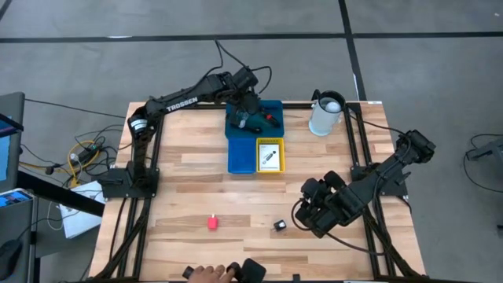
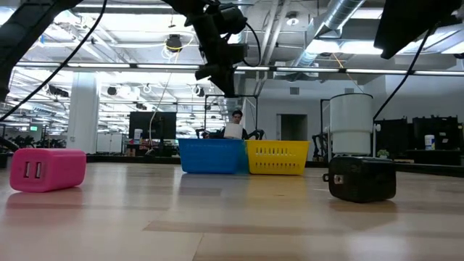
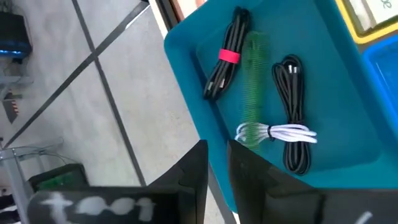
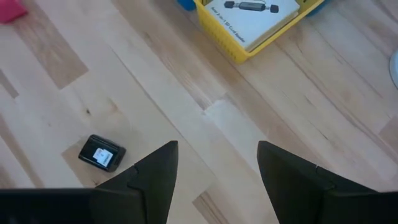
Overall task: Pick and place items into bin
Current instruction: Put the black charger adapter into the blue bin
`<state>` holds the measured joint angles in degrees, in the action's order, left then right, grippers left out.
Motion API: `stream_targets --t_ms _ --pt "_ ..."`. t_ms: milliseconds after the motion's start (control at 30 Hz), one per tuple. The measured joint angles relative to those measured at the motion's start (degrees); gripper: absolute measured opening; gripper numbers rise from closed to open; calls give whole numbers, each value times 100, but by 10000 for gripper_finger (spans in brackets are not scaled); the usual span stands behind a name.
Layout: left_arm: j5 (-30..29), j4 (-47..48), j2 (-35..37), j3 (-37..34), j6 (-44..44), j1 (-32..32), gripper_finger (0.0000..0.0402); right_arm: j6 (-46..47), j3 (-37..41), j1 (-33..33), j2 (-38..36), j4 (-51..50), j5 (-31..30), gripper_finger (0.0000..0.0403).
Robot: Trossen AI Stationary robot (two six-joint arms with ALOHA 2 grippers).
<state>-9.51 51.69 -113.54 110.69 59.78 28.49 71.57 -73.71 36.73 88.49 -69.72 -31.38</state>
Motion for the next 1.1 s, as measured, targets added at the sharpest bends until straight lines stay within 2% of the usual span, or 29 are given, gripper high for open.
stream_targets --t_ms 133,367,467,533,933,1100 --pt "-161 -9 0 0 -47 -4 52 0 0 0 0 3 0 214" --pt "-1414 176 2 0 -532 -228 52 -33 0 0 0 3 2 214" --pt "-1646 646 92 0 -837 -377 52 -275 0 -2 0 52 40 214" --pt "-1405 956 245 0 -1108 -469 52 -473 0 -6 0 129 78 214" --pt "1623 1037 1686 11 -4230 -342 53 -2095 0 -55 0 1046 147 214" --pt "1739 1072 1853 11 -4990 -662 48 -2482 -5 -64 281 1260 -67 214"
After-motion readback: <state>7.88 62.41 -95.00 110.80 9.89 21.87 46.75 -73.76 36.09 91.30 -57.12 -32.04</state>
